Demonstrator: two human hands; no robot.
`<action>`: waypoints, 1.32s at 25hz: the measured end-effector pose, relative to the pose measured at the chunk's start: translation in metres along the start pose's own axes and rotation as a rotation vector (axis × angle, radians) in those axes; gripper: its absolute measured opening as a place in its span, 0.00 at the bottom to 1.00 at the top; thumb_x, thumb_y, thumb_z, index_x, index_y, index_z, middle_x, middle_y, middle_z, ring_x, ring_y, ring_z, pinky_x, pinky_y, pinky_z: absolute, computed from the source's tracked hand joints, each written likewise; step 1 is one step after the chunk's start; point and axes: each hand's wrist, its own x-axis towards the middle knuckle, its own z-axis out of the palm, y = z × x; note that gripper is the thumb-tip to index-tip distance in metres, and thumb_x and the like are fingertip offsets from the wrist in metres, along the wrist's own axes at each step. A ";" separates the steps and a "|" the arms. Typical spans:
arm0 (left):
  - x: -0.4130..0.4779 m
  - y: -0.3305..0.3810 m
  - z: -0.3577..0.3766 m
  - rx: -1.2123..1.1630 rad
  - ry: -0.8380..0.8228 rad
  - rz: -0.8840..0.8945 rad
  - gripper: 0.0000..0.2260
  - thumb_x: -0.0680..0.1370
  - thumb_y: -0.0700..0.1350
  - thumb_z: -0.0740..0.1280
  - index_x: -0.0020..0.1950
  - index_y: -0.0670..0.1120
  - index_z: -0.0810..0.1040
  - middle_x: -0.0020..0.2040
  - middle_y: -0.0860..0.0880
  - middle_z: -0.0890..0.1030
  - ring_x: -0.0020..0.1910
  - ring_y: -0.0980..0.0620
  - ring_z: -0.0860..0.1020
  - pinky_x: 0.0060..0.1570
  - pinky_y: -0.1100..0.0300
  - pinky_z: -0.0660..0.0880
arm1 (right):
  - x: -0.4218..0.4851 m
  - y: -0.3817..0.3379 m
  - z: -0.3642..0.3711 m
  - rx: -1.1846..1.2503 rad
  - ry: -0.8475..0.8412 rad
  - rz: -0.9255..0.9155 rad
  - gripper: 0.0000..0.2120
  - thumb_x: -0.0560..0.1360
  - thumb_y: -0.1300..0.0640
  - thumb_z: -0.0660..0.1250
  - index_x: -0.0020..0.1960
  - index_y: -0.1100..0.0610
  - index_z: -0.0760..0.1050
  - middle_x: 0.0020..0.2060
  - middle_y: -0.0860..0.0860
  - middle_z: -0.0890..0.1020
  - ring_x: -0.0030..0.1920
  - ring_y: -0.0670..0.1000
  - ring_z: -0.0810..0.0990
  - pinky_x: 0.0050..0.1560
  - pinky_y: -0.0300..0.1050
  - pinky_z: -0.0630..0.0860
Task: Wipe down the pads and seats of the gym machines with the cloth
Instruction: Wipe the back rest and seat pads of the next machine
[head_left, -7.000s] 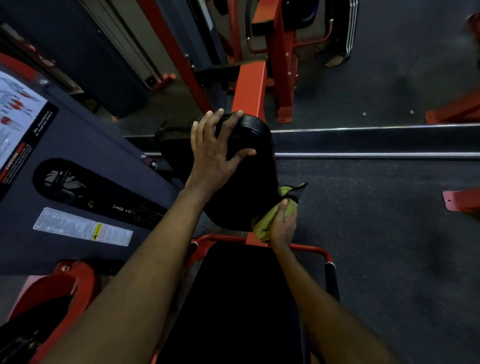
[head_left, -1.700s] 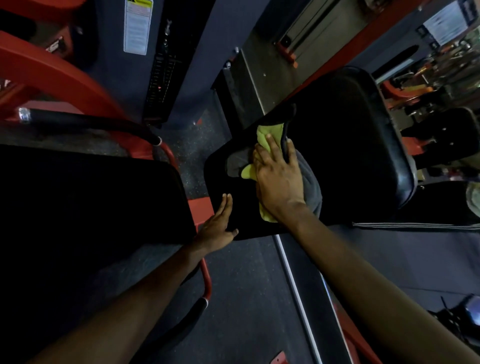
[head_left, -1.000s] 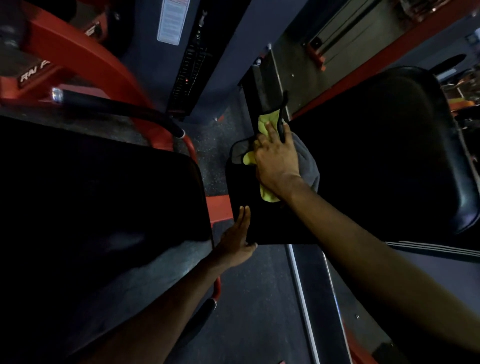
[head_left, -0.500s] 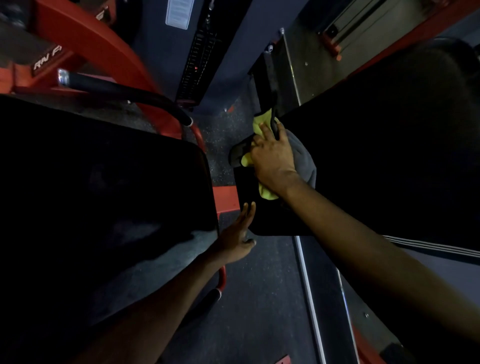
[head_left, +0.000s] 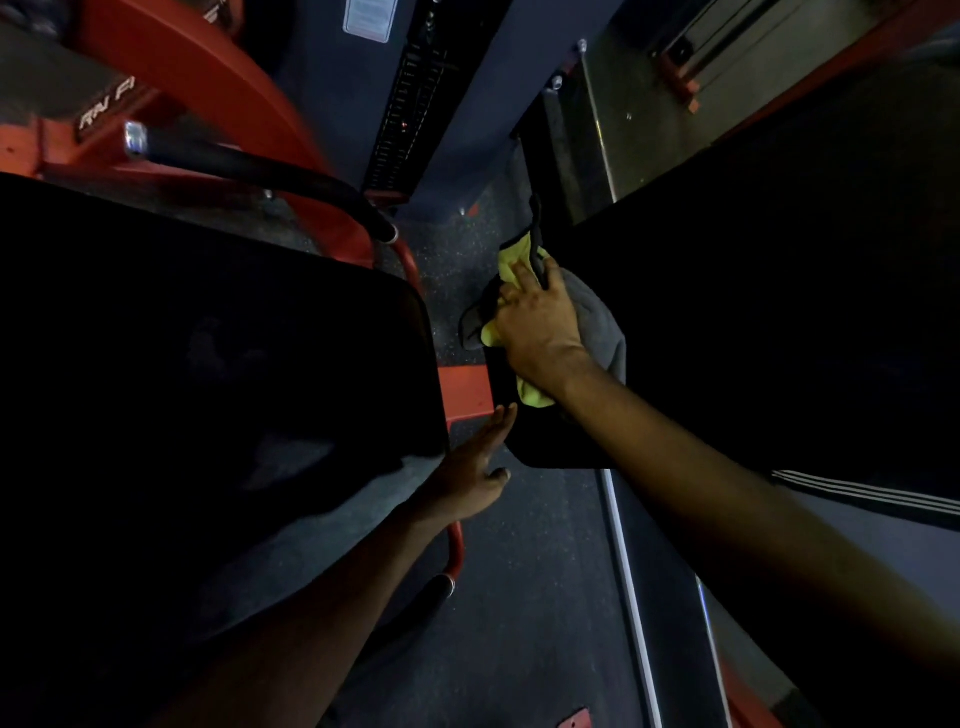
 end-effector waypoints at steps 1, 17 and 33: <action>0.000 -0.002 -0.002 -0.026 -0.004 -0.007 0.38 0.81 0.39 0.66 0.81 0.61 0.46 0.79 0.62 0.45 0.77 0.66 0.46 0.66 0.80 0.49 | -0.002 -0.001 0.001 0.004 0.000 0.004 0.22 0.81 0.49 0.61 0.74 0.53 0.72 0.74 0.52 0.71 0.81 0.59 0.53 0.79 0.65 0.43; 0.063 0.073 -0.093 -0.289 0.127 0.049 0.19 0.85 0.41 0.58 0.77 0.48 0.69 0.77 0.51 0.64 0.77 0.56 0.60 0.63 0.79 0.56 | -0.119 -0.034 0.038 0.077 -0.033 0.136 0.25 0.82 0.52 0.62 0.78 0.57 0.65 0.81 0.57 0.58 0.82 0.60 0.42 0.78 0.69 0.41; 0.075 0.079 -0.073 -0.179 0.077 -0.009 0.30 0.84 0.47 0.62 0.82 0.54 0.50 0.83 0.50 0.47 0.80 0.52 0.48 0.71 0.63 0.49 | -0.158 -0.017 0.027 0.274 0.148 0.265 0.34 0.71 0.58 0.73 0.75 0.60 0.70 0.77 0.54 0.68 0.82 0.57 0.52 0.78 0.63 0.47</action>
